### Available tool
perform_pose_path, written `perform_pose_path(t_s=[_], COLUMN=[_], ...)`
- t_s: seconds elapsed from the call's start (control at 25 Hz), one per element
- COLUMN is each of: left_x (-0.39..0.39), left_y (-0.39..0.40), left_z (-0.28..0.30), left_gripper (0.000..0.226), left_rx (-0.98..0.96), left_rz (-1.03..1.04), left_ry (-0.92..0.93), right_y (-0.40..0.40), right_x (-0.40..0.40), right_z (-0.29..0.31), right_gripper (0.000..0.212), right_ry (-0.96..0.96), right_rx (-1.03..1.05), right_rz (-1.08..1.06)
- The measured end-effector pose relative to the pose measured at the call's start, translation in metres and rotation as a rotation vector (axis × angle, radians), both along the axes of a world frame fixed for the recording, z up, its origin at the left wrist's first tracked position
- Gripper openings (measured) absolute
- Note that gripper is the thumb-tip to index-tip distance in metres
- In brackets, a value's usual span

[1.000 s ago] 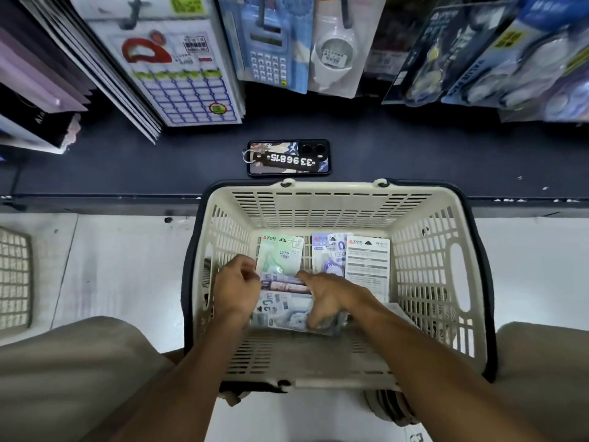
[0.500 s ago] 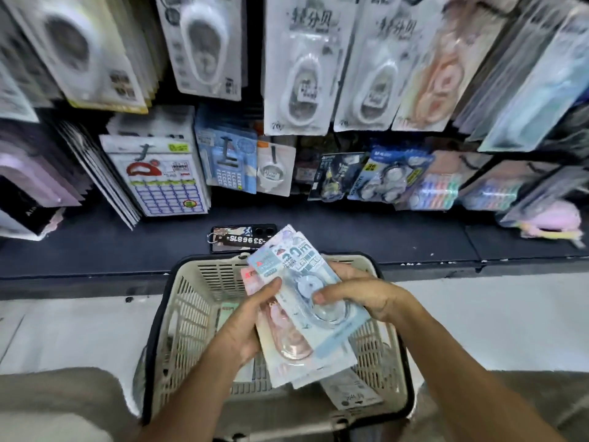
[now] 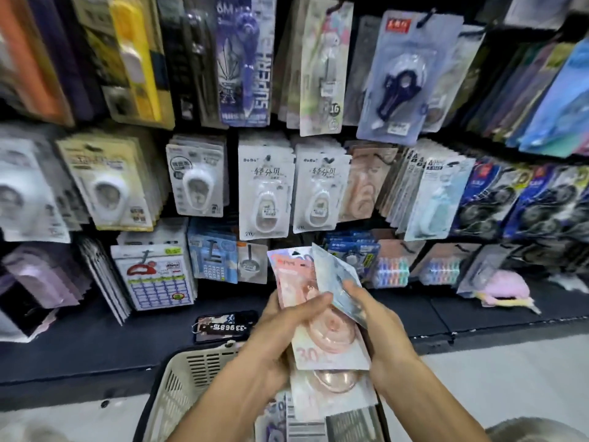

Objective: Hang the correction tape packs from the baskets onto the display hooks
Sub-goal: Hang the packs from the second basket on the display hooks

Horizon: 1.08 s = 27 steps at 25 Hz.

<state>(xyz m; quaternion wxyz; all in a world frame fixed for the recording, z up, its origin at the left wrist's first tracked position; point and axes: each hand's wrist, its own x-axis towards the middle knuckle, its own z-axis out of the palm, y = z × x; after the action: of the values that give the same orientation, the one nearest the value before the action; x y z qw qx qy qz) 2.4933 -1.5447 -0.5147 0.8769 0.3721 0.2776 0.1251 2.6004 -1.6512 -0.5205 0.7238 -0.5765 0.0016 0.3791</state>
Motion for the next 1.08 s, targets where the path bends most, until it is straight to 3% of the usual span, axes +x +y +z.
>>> perform_pose_path(t_s=[0.16,0.36,0.56,0.76,0.96,1.08], left_x=[-0.009,0.009,0.01,0.013,0.015,0.017], left_y=[0.009,0.045,0.077,0.085,0.083,0.08], left_z=[0.03,0.073,0.084,0.071,0.068,0.066], left_gripper=[0.069,0.073,0.085,0.084,0.087,0.089], left_rx=[0.193,0.364,0.39,0.341,0.349,0.36], left_rz=[-0.081,-0.046,-0.039,-0.075,-0.061,-0.081], left_ry=[-0.047,-0.088,-0.174,-0.224,-0.236,-0.213], right_y=[0.0,-0.003,-0.002,-0.004,0.008,0.025], right_x=[0.003,0.065,0.11,0.122,0.112,0.083], right_z=[0.024,0.076,0.08,0.071,0.072,0.068], right_gripper=[0.038,0.025,0.027,0.009,0.052,0.049], right_ry=[-0.274,-0.602,-0.513,-0.416,-0.362,-0.457], right_rx=[0.05,0.031,-0.068,-0.103,-0.085,-0.056], right_rz=[-0.287,-0.237,-0.058,-0.249,-0.249,-0.015])
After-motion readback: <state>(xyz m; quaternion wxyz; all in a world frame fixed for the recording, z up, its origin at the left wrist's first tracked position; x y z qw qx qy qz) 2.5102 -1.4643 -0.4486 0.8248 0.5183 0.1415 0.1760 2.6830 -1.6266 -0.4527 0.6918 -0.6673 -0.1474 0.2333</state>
